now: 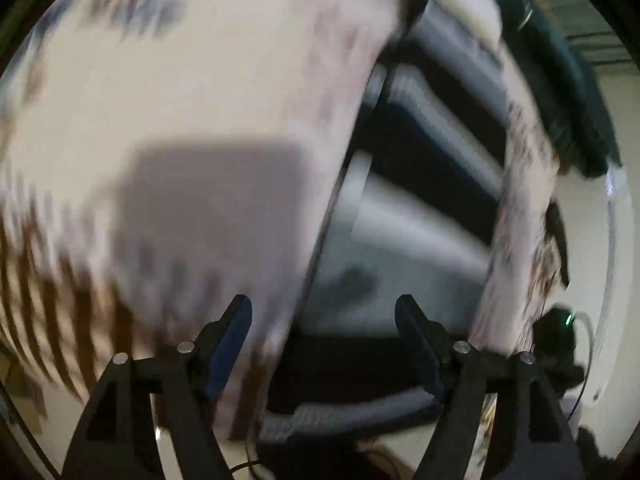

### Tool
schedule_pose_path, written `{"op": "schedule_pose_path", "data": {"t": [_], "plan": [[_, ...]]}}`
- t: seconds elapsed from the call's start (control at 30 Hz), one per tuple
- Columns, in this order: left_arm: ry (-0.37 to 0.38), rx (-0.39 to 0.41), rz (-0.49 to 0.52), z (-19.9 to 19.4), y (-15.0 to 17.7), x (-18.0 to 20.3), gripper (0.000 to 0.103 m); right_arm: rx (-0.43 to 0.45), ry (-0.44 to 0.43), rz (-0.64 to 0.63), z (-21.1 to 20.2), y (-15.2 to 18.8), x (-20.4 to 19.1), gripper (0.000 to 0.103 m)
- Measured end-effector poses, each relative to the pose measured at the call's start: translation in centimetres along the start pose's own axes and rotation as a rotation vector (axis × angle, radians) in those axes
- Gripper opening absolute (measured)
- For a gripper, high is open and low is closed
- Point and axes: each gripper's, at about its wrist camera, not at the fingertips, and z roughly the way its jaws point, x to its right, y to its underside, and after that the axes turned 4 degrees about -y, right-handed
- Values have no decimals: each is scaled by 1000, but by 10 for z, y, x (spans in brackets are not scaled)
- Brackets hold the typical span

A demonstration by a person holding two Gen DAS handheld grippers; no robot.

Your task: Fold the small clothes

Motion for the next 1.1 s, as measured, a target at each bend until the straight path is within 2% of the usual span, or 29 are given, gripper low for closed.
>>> {"op": "schedule_pose_path", "data": {"t": [0.1,0.2,0.23,0.27,0.3,0.33,0.37,0.43,0.47,0.53,0.6,0.7,0.77,0.8,0.87,0.9,0.97,1.07,1.1], "plan": [[-52,-53,28,27,32,-4,72,-24,-52,23,25,18,13,54],[-82,1,64,32,45,2,69,-63,-95,54,58,21,12,54],[-95,15,72,32,46,5,56,-71,-103,62,66,24,14,54],[-98,25,84,32,46,8,31,-66,-108,60,71,26,15,54],[-77,25,83,33,48,8,20,-55,-112,45,77,28,12,54],[-48,29,70,34,50,6,13,-49,-111,25,79,30,10,40],[-41,40,76,33,51,7,9,-39,-94,2,82,33,7,11],[-31,70,91,27,58,7,8,-25,-115,-27,82,42,3,7],[-30,84,101,22,65,6,7,-9,-98,-41,80,49,1,6],[-32,108,116,17,77,5,7,-12,-70,-81,77,59,-2,6],[4,102,86,20,80,-1,8,-44,-21,-107,87,63,-4,5],[70,61,9,28,68,-14,16,-66,-75,-61,90,58,0,7],[72,47,-15,26,64,-24,39,-67,-96,-32,86,52,0,14],[88,43,-16,28,64,-28,45,-80,-94,-39,88,49,-3,17],[137,13,-38,39,64,-35,56,-103,-94,-52,93,48,-3,44],[155,7,-44,41,65,-36,59,-126,-113,-55,102,48,-3,47],[199,8,-41,44,65,-35,75,-156,-131,-46,111,42,-3,48],[196,8,-8,47,63,-20,74,-166,-178,-13,130,39,-9,49],[186,13,3,46,64,-16,67,-150,-198,0,132,40,-12,49]]}}
